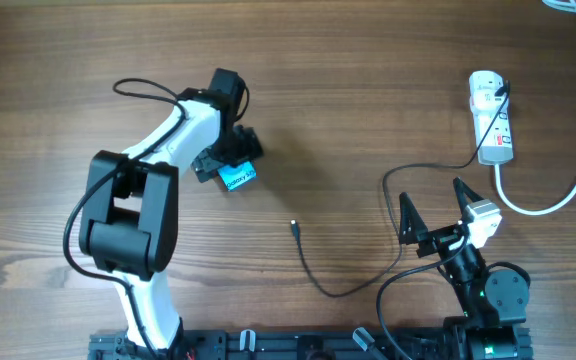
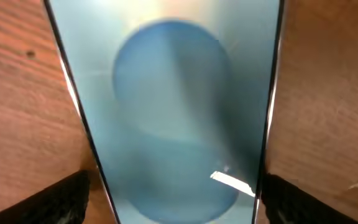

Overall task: Plug charger to phone and switch on socket
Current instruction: 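Grasp the phone with the left gripper and drag it toward center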

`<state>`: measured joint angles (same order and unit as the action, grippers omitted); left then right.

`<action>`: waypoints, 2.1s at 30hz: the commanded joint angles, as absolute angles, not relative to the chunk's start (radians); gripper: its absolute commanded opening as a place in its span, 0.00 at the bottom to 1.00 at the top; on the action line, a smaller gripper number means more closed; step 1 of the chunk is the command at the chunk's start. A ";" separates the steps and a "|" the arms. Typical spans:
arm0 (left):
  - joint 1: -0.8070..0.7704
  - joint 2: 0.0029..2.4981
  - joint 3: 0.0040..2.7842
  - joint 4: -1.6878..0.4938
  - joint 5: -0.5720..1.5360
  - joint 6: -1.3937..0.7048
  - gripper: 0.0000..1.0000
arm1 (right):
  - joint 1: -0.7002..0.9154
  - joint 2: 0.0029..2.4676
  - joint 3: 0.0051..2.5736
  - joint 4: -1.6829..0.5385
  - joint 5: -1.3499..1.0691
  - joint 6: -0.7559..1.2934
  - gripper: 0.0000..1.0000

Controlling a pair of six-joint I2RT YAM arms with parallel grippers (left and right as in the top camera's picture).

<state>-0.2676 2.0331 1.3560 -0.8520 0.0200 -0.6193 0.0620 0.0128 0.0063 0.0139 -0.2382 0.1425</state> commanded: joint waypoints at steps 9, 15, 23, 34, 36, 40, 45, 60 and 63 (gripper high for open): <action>-0.469 2.066 1.338 -1.056 0.047 -0.345 0.77 | 0.059 0.005 0.006 0.017 -0.232 0.159 1.00; -0.471 2.066 1.339 -0.955 0.044 -0.466 1.00 | 0.059 0.005 0.006 0.017 -0.233 0.159 1.00; -0.458 2.066 1.338 -0.874 0.039 -0.575 1.00 | 0.059 0.005 0.006 0.017 -0.233 0.159 1.00; -0.459 2.066 1.338 -0.824 0.031 -0.584 1.00 | 0.059 0.005 0.006 0.017 -0.233 0.159 1.00; -0.459 2.066 1.338 -0.815 0.014 -0.584 1.00 | 0.059 0.005 0.006 0.017 -0.233 0.159 1.00; -0.459 2.066 1.338 -0.813 -0.018 -0.530 1.00 | 0.059 0.005 0.006 0.017 -0.233 0.159 1.00; -0.461 2.066 1.303 -0.813 -0.017 -0.493 0.99 | 0.059 0.005 0.006 0.017 -0.233 0.159 0.99; -0.438 2.066 1.167 -0.772 0.000 -0.395 0.74 | 0.059 0.005 0.006 0.017 -0.233 0.159 1.00; -0.397 2.065 1.167 -0.721 -0.006 -0.396 0.71 | 0.059 0.005 0.006 0.017 -0.232 0.159 1.00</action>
<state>-0.4454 1.9575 1.2240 -0.7780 -0.0170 -0.4187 0.0620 0.0128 0.0063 0.0139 -0.2382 0.1425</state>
